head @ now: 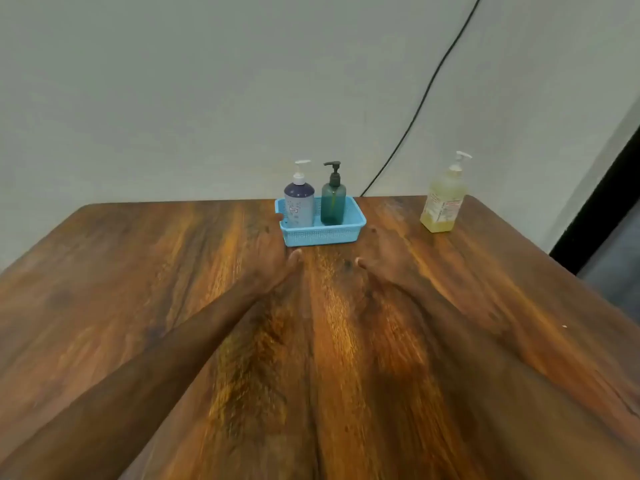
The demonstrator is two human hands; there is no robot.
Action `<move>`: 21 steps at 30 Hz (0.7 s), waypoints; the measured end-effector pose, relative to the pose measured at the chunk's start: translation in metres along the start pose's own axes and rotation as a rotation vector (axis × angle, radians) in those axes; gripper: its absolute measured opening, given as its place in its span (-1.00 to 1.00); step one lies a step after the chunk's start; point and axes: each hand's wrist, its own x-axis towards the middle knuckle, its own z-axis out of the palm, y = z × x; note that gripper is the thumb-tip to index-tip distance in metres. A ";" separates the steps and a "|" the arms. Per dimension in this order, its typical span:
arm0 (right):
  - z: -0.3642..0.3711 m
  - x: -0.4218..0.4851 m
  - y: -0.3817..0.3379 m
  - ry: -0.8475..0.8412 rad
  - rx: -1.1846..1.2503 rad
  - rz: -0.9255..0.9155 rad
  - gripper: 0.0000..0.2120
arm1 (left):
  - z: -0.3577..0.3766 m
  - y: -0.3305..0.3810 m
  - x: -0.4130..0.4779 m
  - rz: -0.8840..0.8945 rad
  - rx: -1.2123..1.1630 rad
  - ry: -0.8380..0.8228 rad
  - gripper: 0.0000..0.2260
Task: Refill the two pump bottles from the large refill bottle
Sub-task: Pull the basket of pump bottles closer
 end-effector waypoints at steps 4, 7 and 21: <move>0.005 0.043 -0.003 0.035 -0.224 -0.045 -0.29 | 0.015 -0.021 0.032 -0.086 -0.106 -0.091 -0.32; 0.018 0.067 0.002 0.017 -0.132 -0.060 -0.35 | 0.014 -0.018 0.045 -0.121 -0.018 -0.107 -0.50; 0.039 0.082 0.016 0.055 0.133 0.074 -0.63 | 0.019 -0.026 0.047 -0.176 -0.014 -0.043 -0.59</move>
